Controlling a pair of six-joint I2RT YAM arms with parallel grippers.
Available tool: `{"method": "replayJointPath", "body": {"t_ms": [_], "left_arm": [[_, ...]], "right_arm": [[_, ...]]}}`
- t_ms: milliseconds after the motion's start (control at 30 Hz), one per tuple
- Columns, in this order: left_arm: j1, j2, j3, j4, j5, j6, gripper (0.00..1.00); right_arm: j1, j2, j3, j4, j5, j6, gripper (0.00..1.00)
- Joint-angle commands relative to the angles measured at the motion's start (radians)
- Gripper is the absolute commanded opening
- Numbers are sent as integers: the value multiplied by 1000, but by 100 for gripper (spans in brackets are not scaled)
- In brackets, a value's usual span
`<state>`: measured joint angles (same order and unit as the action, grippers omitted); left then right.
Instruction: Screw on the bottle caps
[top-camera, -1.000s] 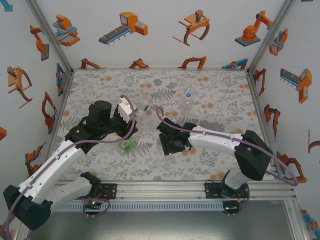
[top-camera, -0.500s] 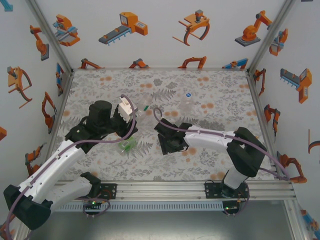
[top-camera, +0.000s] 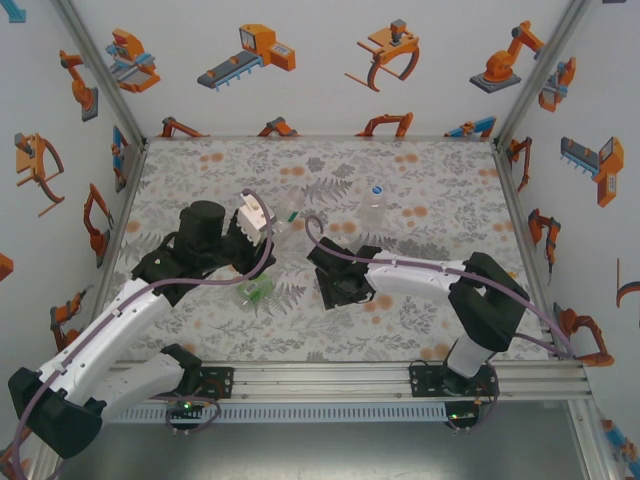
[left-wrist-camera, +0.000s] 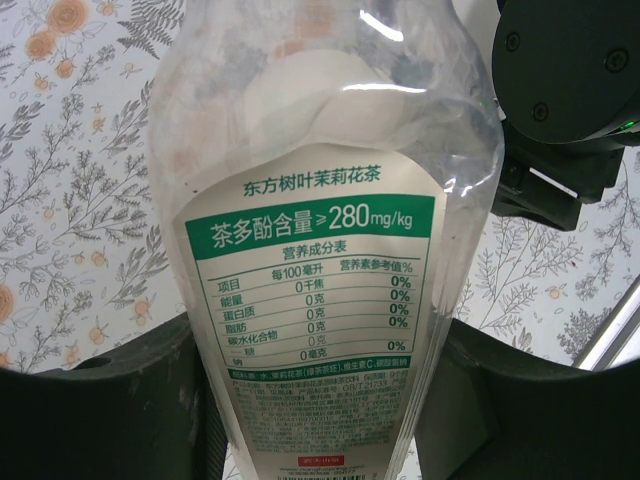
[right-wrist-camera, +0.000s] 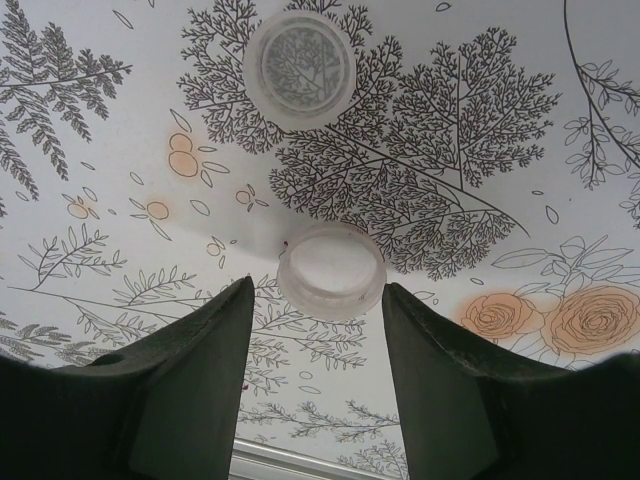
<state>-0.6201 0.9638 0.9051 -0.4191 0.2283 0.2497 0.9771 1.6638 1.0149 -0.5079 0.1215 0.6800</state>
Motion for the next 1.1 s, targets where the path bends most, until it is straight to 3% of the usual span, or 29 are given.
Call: {"method": "replayJointPath", "body": {"t_ms": [0,1067], "left_arm": [[6,2,29,1,9,11,0],[7,2,31,0,11,9,0]], "right_arm": [[3,11,27,-4,14,-10,52],[3,-3,47,-11,-8,-15,51]]}}
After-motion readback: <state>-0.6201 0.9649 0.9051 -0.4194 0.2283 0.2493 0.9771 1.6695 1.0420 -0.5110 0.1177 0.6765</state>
